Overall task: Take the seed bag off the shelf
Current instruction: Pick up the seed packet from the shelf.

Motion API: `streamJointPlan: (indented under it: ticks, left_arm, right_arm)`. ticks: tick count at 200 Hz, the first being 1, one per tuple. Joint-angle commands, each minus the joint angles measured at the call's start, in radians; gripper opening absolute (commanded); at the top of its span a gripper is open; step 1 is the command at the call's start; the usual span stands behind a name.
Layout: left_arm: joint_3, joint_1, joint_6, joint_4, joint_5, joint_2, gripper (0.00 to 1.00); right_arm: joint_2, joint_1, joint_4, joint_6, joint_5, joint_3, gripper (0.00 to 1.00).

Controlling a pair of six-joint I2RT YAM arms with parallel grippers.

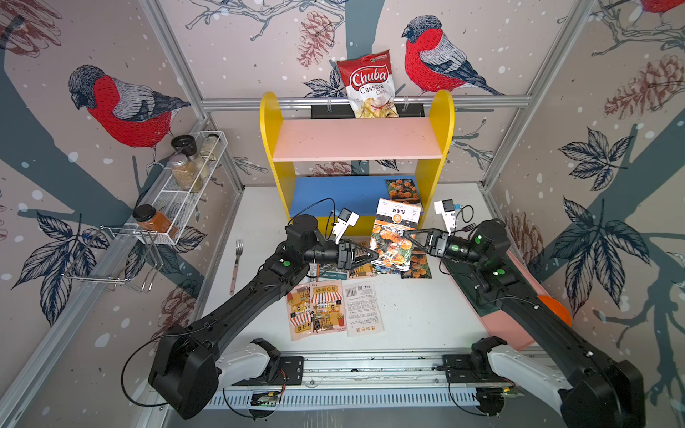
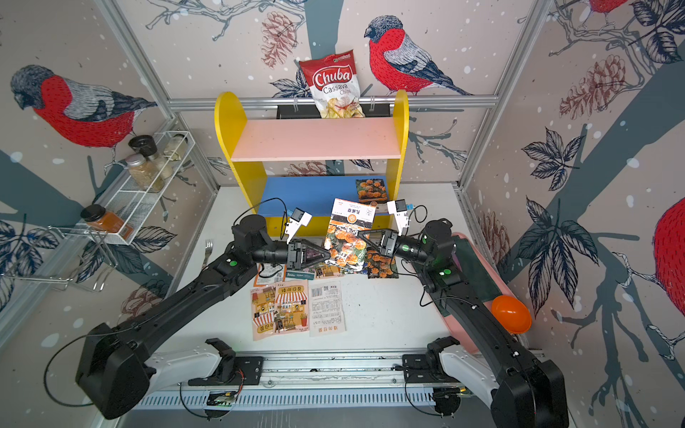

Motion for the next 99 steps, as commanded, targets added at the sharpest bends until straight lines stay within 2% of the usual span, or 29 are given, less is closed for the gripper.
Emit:
streamJointPlan:
  ticks: [1,5,13,44,63,99]
  left_arm:
    - [0.028,-0.001,0.066,-0.074,-0.021,-0.009,0.91]
    - [0.03,-0.001,0.07,-0.084,-0.023,-0.012,0.96]
    - [0.033,0.0,0.078,-0.098,-0.026,-0.02,0.98]
    - [0.078,0.005,0.184,-0.262,-0.064,-0.059,0.98]
    - [0.116,0.008,0.283,-0.393,-0.114,-0.092,0.98]
    - [0.122,0.011,0.364,-0.501,-0.201,-0.167,0.98]
  right_arm:
    - [-0.02,-0.021,-0.03,-0.029,0.016,0.011,0.0]
    - [-0.025,-0.026,-0.039,-0.031,0.019,0.009,0.0]
    - [-0.037,-0.039,-0.057,-0.04,0.019,0.008,0.0]
    - [-0.078,-0.082,-0.181,-0.09,0.019,0.012,0.0]
    - [-0.092,-0.077,-0.299,-0.136,0.008,0.025,0.0]
    - [-0.107,-0.051,-0.542,-0.248,0.033,0.032,0.0]
